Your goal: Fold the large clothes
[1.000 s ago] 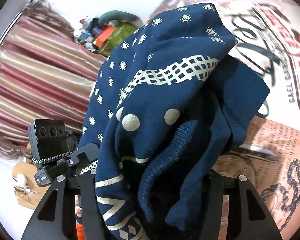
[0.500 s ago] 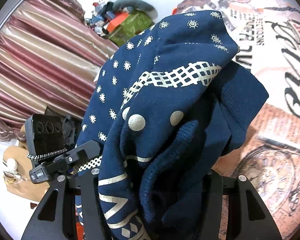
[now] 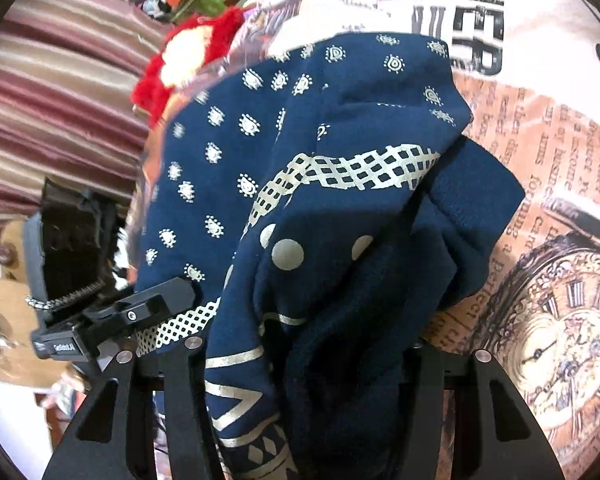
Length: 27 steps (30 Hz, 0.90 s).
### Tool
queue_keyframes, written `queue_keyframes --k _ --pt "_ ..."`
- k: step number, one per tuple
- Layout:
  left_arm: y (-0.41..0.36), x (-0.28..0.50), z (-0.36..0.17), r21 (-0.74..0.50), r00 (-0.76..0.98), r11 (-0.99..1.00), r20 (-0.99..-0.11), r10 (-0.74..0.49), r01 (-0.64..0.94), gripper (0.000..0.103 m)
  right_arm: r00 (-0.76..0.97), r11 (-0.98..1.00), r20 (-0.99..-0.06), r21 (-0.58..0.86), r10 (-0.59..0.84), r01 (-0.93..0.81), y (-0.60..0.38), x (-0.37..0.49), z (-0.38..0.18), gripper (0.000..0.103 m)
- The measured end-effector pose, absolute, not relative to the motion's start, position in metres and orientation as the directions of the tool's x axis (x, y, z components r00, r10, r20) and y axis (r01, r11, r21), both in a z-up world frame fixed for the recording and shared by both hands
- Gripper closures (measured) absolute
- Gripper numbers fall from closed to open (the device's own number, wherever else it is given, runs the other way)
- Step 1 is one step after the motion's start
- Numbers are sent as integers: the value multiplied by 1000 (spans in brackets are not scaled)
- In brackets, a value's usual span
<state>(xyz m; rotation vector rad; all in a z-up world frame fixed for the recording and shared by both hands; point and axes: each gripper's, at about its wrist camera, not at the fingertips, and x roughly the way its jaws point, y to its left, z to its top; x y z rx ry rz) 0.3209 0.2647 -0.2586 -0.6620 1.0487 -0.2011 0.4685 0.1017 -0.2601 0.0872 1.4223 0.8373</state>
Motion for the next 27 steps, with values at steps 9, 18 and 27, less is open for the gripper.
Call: queue_keyframes --k 9,18,27 --pt "266 299 -243 -503 534 847 -771 -347 -174 15 -39 717 -889 394 457 -576 91 456 -247 16" --pt "265 250 -248 -465 512 855 -805 -300 -230 10 -6 749 -917 330 400 -574 55 431 -239 11" --pt "249 204 -223 -381 504 891 -836 -218 -246 10 13 768 -924 310 382 -560 1 394 -218 11"
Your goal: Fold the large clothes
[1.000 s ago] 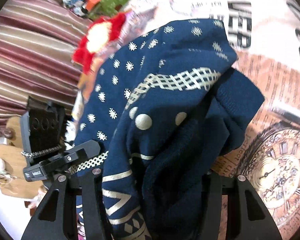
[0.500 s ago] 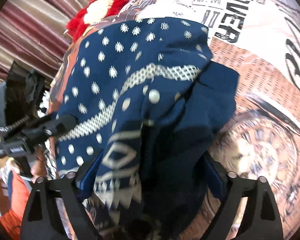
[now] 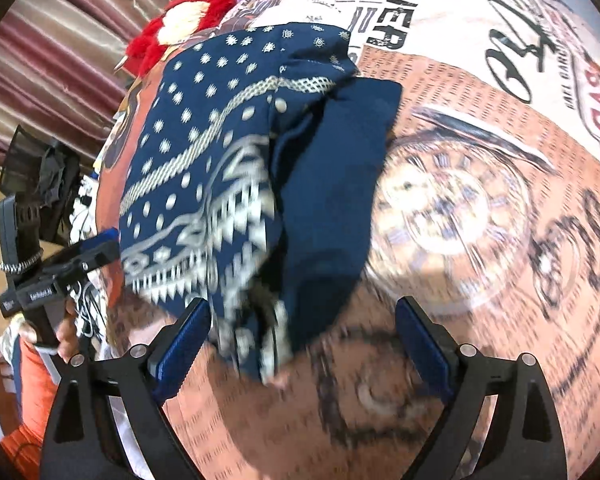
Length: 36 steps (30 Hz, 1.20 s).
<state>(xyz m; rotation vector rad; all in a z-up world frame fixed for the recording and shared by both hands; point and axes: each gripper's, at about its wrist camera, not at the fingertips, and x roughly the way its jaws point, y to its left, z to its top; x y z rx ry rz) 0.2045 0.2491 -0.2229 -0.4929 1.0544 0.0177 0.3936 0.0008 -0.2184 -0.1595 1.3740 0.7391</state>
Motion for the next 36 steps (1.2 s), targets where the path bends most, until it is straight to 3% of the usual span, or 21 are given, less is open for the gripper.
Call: queue_keyframes --k 4,9,19,28,36 --pt "235 193 -182 -367 586 905 -790 -182 -214 10 94 758 -928 233 361 -610 -10 370 -199 11" --pt "200 185 -111 -279 718 949 -689 -92 -145 10 218 745 -865 232 453 -626 -15 350 -149 11" --pt "146 128 16 -139 927 985 -373 39 -98 11 536 706 -513 217 670 -675 -34 281 -4 11" --pt "116 77 39 -79 963 981 -218 158 -179 11 715 743 -207 144 668 -653 -60 196 47 11" --pt "110 51 35 -109 969 976 -187 164 -186 10 770 785 -156 118 619 -608 -67 157 41 9"
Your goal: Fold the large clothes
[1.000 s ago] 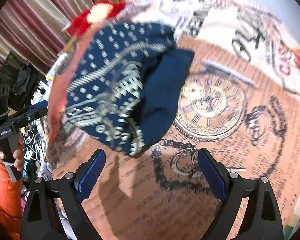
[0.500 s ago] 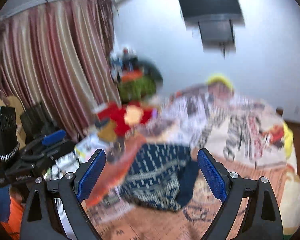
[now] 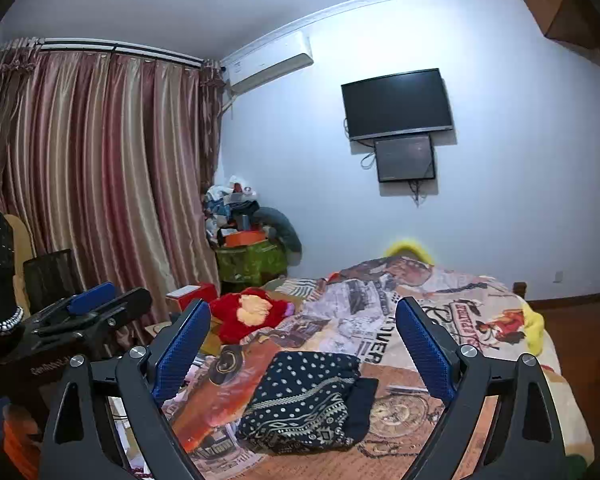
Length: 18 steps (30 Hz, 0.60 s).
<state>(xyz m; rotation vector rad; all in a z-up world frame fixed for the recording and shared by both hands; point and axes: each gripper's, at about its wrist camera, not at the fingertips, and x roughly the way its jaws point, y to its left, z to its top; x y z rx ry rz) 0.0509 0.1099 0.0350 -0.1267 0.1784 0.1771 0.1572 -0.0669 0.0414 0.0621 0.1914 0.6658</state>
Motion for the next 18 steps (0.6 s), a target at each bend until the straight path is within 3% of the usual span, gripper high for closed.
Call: queue_keyframes --k 18 --pt "107 52 22 -94 963 978 -216 162 -186 10 771 794 -191 129 608 -594 -70 148 28 8"
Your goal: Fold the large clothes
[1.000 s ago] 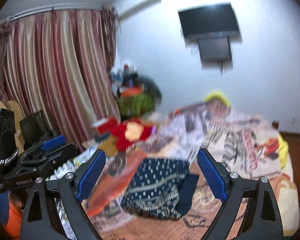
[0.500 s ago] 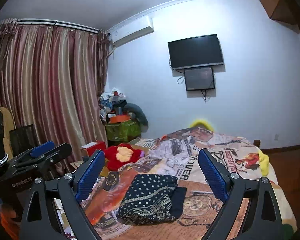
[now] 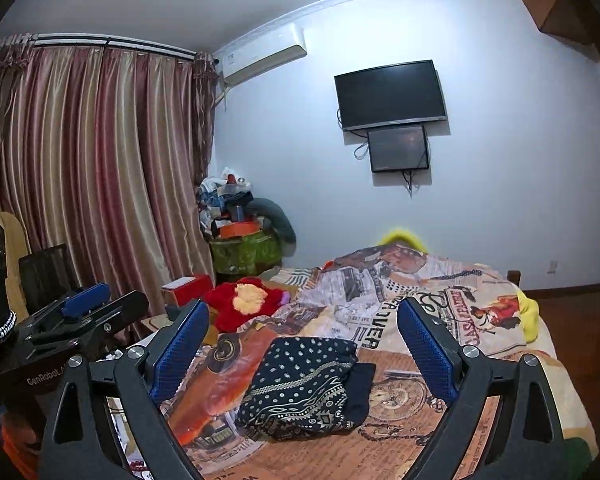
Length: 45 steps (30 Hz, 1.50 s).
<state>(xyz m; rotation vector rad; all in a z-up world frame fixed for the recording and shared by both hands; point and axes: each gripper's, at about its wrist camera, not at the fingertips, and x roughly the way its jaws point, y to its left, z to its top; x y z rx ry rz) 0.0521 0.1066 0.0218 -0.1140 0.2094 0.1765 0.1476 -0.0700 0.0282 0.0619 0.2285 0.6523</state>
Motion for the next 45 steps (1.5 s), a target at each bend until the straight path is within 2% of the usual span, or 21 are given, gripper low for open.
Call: queue_keyframes --k 15,45 --pt "108 65 12 -92 955 977 -250 162 -190 10 766 794 -208 146 608 -590 -70 151 24 8" --pt "114 68 10 -95 961 984 -247 126 -154 10 768 796 -208 152 606 -586 -70 151 24 8"
